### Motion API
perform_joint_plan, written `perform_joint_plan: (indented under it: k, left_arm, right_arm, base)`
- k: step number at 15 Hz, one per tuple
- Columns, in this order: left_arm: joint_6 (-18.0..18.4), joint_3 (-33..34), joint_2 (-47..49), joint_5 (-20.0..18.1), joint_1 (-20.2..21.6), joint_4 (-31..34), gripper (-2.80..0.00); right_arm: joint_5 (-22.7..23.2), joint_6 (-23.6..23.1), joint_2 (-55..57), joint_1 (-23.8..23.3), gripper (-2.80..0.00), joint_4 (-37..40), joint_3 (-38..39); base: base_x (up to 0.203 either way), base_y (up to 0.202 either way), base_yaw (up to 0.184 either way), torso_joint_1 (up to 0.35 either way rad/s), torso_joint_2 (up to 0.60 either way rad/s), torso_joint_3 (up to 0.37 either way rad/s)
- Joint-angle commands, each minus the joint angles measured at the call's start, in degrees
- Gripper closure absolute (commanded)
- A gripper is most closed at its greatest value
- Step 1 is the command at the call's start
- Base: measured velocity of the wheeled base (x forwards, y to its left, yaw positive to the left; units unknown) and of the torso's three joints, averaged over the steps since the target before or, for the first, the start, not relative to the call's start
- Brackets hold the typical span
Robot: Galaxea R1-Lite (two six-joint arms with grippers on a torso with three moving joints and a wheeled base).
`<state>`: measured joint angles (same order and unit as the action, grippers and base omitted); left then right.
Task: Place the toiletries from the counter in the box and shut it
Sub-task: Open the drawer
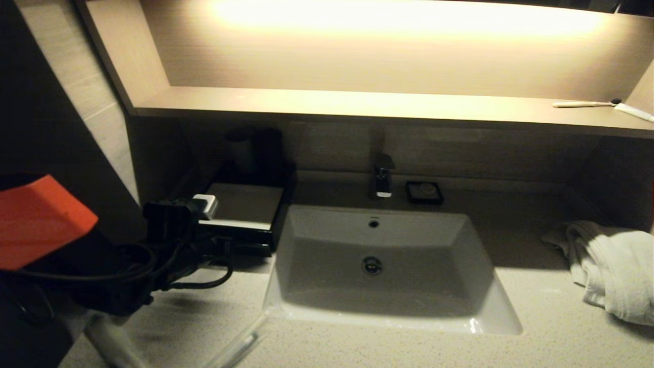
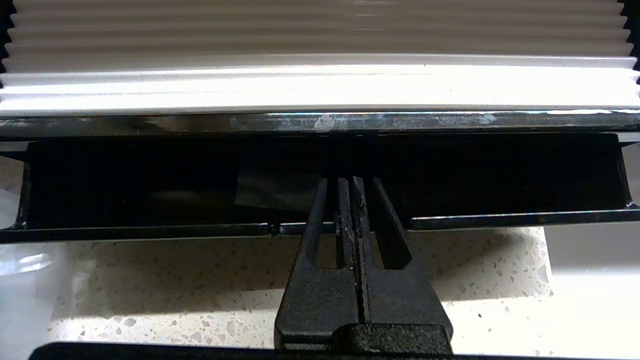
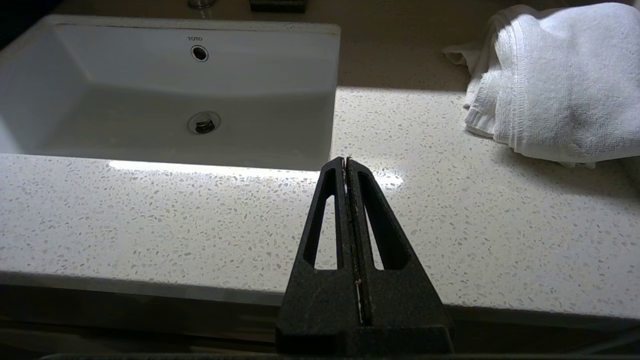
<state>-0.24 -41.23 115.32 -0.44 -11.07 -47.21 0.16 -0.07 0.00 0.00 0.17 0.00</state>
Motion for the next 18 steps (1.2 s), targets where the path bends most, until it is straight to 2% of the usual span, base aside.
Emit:
perform_joint_plan:
  k: [1, 18]
  left_arm:
    - [-0.02, 0.01, 0.43, 0.09, -0.01, -0.16, 0.00]
    - [-0.02, 5.93, -2.89, 0.15, 0.08, 0.06, 0.00]
  right_arm:
    - [0.02, -0.01, 0.00, 0.00, 0.00, 0.00, 0.00]
    - [0.02, -0.01, 0.00, 0.00, 0.00, 0.00, 0.00]
  base:
    - [0.000, 0.000, 0.000, 0.000, 0.00, 0.000]
    - [0.000, 0.000, 0.000, 0.000, 0.00, 0.000]
